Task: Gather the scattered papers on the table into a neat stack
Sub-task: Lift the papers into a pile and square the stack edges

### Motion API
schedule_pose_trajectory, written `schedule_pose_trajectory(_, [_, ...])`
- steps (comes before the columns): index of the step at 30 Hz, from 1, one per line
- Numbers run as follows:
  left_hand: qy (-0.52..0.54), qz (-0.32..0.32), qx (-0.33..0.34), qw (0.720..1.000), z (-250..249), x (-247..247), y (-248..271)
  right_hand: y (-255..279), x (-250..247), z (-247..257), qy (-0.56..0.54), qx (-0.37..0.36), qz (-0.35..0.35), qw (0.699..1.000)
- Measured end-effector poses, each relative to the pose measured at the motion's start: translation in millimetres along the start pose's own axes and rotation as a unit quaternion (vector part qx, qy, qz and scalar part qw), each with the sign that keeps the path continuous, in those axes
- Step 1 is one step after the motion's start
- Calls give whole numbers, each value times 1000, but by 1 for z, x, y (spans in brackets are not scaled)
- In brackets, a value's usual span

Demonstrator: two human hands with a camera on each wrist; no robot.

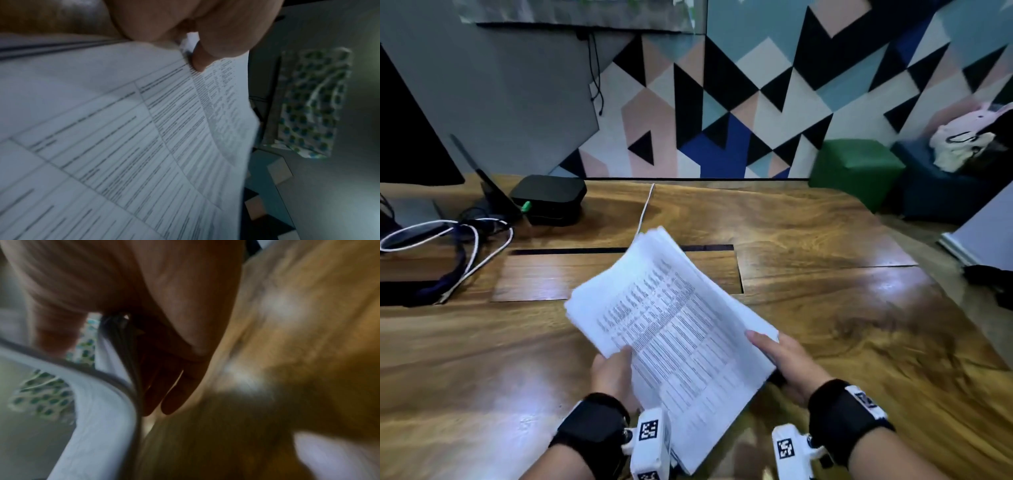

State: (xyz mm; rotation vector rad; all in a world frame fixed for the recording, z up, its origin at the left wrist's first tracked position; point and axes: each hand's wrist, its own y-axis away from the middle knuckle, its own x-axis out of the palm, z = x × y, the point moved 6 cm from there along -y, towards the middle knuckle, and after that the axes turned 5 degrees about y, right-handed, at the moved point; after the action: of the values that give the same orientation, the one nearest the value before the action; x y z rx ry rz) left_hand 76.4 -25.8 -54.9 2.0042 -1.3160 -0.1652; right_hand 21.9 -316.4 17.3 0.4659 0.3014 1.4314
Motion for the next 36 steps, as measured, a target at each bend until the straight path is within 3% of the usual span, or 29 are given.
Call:
schedule_pose_trajectory(3, [-24, -17, -67, 997, 24, -2, 8, 2, 26, -36, -173, 92, 30, 980])
schedule_pose_trajectory(5, [-31, -46, -96, 994, 42, -8, 10, 5, 42, -50, -248, 110, 53, 961])
schedule_pose_trajectory(9, [-38, -116, -101, 987, 68, -25, 10, 3, 44, -74, -266, 145, 26, 953])
schedule_pose_trajectory(13, [21, -41, -142, 989, 61, -12, 45, -7, 13, -84, -154, 122, -36, 980])
schedule_pose_trajectory(19, [146, 95, -112, 978, 0, -40, 40, -2, -38, -17, -96, 3, 0, 995])
schedule_pose_trajectory(21, [91, 128, -97, 983, -24, -45, 32, 4, -50, 12, -48, -46, 11, 998])
schedule_pose_trajectory(24, [-91, 214, 4, 972, -55, -19, 39, 14, -48, 47, 23, -124, 11, 992])
schedule_pose_trajectory(26, [-177, 198, 127, 956, -74, -1, 43, 21, -38, 61, 58, -177, -23, 982])
schedule_pose_trajectory(29, [-165, 156, 250, 941, -91, 15, 54, 37, -26, 72, 83, -277, -169, 942])
schedule_pose_trajectory(32, [-140, 86, 295, 941, -78, 9, 52, 45, -20, 51, 59, -325, -272, 904])
schedule_pose_trajectory(36, [-113, -9, 282, 953, -46, -7, 43, 34, -21, 9, 37, -298, -313, 901])
